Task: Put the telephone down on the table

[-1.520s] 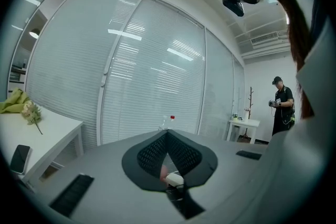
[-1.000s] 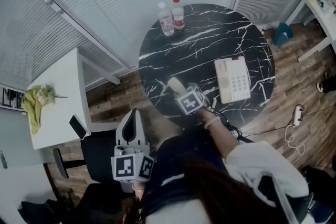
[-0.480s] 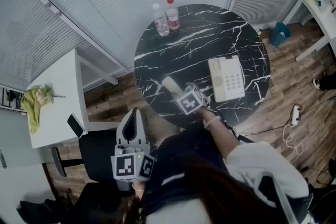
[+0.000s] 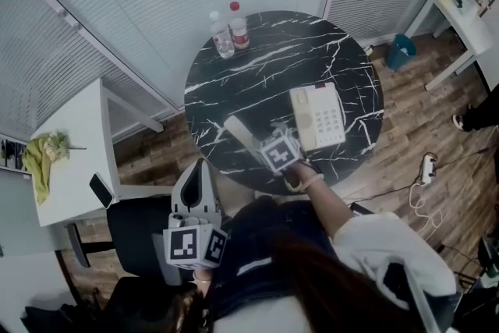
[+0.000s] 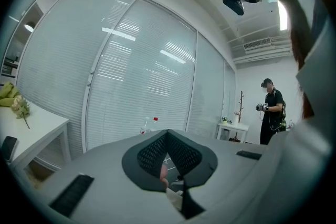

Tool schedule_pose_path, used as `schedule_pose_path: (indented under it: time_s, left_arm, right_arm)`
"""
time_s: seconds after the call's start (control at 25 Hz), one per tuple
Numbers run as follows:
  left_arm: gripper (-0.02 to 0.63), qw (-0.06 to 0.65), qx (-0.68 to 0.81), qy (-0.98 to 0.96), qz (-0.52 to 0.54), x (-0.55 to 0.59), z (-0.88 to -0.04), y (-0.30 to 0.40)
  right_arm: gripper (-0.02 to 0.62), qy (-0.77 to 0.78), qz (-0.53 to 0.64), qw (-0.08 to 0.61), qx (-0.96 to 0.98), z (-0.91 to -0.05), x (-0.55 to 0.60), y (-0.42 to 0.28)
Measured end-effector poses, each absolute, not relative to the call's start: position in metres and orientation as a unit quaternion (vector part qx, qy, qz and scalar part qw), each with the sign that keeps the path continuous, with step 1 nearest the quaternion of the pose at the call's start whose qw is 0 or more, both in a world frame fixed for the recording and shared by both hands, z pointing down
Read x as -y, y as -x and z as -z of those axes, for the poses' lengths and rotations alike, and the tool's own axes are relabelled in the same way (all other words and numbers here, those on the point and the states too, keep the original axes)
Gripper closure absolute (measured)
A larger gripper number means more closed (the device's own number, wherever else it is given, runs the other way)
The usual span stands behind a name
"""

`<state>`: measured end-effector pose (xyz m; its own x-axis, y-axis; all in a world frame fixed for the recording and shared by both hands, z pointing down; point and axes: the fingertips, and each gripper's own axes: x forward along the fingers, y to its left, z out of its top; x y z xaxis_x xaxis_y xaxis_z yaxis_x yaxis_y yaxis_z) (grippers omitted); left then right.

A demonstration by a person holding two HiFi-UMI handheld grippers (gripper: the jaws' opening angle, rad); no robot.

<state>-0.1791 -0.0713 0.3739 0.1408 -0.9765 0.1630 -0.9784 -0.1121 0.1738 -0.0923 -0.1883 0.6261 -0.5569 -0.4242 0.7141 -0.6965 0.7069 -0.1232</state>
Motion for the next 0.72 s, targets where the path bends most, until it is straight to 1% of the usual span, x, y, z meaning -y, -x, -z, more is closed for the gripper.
schedule_pose_path:
  time_s: [0.12, 0.2, 0.28, 0.4, 0.48, 0.56, 0.68, 0.72]
  left_arm:
    - [0.595, 0.122, 0.645, -0.754, -0.002, 0.069, -0.374, 0.166]
    - [0.595, 0.124, 0.639, -0.759, -0.001, 0.067, -0.375, 0.156]
    - [0.595, 0.126, 0.634, -0.763, 0.001, 0.064, -0.375, 0.147]
    - [0.595, 0.128, 0.628, -0.768, 0.003, 0.062, -0.377, 0.135]
    - [0.595, 0.129, 0.623, -0.771, 0.003, 0.058, -0.376, 0.126]
    - [0.595, 0.13, 0.619, -0.774, 0.003, 0.053, -0.376, 0.115]
    - [0.595, 0.131, 0.612, -0.78, 0.001, 0.046, -0.377, 0.099]
    - [0.595, 0.131, 0.609, -0.783, 0.001, 0.044, -0.377, 0.093]
  right_arm:
    - [0.444, -0.345, -0.197, 0.332, 0.856, -0.62, 0.186, 0.076]
    - [0.463, -0.357, -0.192, 0.329, 0.853, -0.616, 0.183, 0.064]
    - [0.468, -0.368, -0.186, 0.329, 0.849, -0.614, 0.18, 0.051]
    - [0.5, -0.377, -0.183, 0.322, 0.849, -0.607, 0.175, 0.036]
    - [0.508, -0.386, -0.184, 0.33, 0.842, -0.61, 0.167, 0.019]
    - [0.546, -0.398, -0.185, 0.342, 0.831, -0.614, 0.158, -0.002]
    - [0.554, -0.408, -0.179, 0.339, 0.829, -0.61, 0.15, -0.021]
    - [0.579, -0.413, -0.176, 0.336, 0.828, -0.609, 0.147, -0.027]
